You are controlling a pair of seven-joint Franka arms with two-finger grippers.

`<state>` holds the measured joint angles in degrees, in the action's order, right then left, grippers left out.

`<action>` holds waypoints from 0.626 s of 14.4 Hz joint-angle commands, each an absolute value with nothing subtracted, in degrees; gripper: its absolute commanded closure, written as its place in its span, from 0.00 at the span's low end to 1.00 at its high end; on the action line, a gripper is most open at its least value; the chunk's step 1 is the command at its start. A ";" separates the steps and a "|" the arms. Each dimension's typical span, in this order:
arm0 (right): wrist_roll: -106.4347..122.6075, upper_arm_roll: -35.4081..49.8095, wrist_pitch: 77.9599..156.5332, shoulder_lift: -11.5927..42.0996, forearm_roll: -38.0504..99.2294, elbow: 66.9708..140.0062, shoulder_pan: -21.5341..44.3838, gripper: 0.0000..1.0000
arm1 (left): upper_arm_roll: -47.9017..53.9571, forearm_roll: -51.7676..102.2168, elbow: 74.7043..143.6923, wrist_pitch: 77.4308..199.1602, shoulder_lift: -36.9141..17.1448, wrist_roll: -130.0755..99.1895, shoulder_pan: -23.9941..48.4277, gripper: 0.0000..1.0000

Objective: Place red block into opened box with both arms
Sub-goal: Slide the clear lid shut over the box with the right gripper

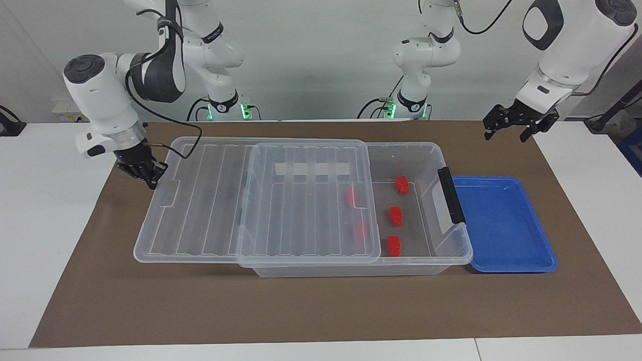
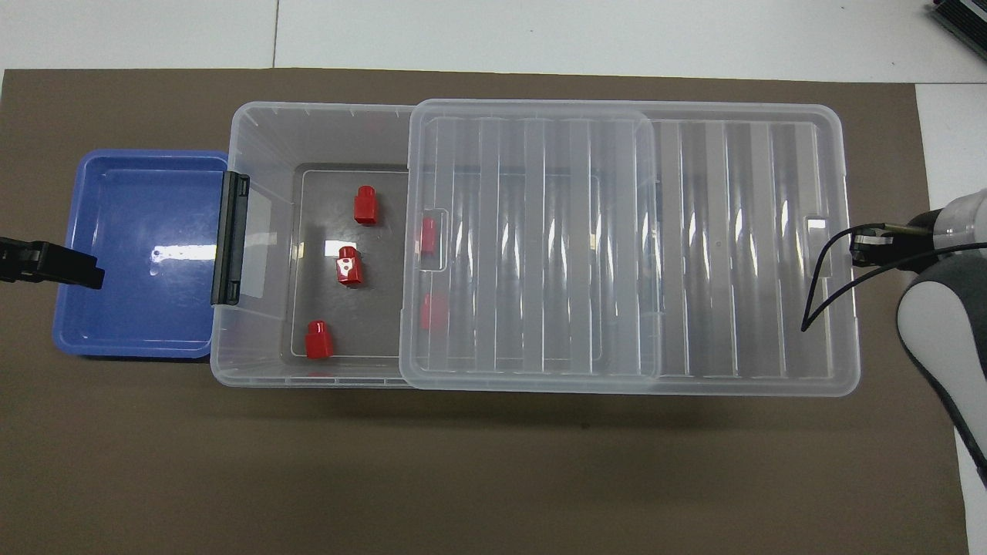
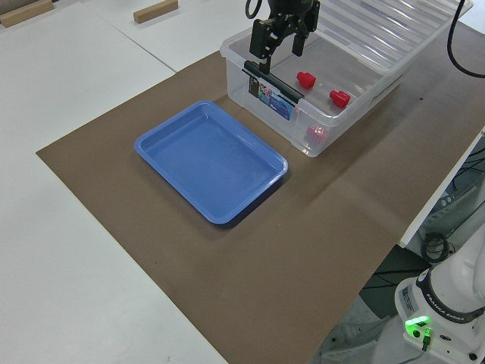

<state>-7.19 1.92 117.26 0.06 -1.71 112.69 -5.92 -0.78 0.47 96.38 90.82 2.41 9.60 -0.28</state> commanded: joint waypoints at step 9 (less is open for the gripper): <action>-5.36 2.11 114.61 -2.46 1.57 115.40 6.41 1.00 | -0.88 0.53 98.61 92.29 4.22 10.46 -0.44 0.00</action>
